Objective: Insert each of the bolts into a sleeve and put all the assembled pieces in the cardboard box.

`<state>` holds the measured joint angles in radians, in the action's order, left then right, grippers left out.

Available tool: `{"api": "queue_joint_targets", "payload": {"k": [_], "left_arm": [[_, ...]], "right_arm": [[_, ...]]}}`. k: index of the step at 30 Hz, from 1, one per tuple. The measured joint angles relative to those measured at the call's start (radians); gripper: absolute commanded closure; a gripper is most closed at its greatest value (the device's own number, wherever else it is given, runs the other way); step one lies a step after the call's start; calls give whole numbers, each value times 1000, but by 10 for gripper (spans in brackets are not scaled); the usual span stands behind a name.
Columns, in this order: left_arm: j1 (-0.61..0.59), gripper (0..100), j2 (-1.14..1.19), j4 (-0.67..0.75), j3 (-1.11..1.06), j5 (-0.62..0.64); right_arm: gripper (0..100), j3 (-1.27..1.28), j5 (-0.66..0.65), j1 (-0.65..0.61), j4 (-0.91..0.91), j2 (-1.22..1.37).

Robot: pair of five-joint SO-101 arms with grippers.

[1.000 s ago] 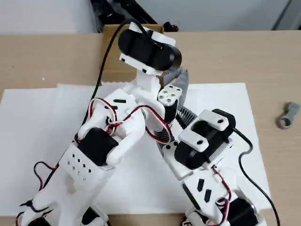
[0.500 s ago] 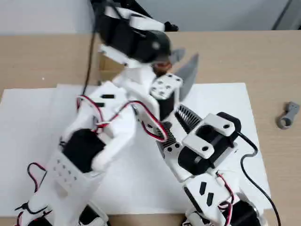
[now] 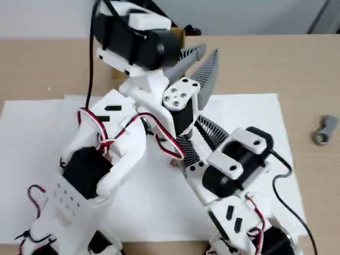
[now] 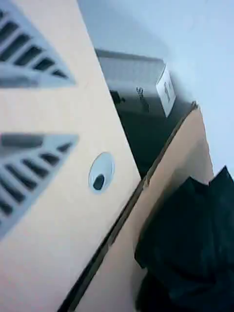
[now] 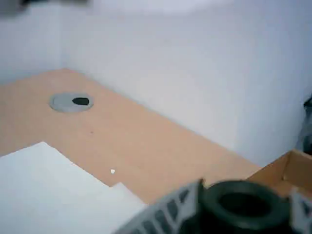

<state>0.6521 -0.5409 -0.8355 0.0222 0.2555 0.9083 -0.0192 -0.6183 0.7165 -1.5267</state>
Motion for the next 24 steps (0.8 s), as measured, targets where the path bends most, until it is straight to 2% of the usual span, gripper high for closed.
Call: {"api": "queue_joint_targets", "payload": {"k": [4,6,9,13,17,24], "left_arm": [[-15,969,0,0,12,-77],[-55,969,-2,0,23,-91],[-152,967,-2,-37,29,-89],[-281,967,3,-187,29,-48],[-342,966,40,-358,29,-35],[-350,912,183,-580,29,110]], "right_arm": [[996,0,0,0,5,2],[996,0,0,0,5,0],[996,0,0,71,5,0],[996,0,46,233,5,-2],[996,0,115,419,6,8],[996,-233,195,491,138,230]]}}
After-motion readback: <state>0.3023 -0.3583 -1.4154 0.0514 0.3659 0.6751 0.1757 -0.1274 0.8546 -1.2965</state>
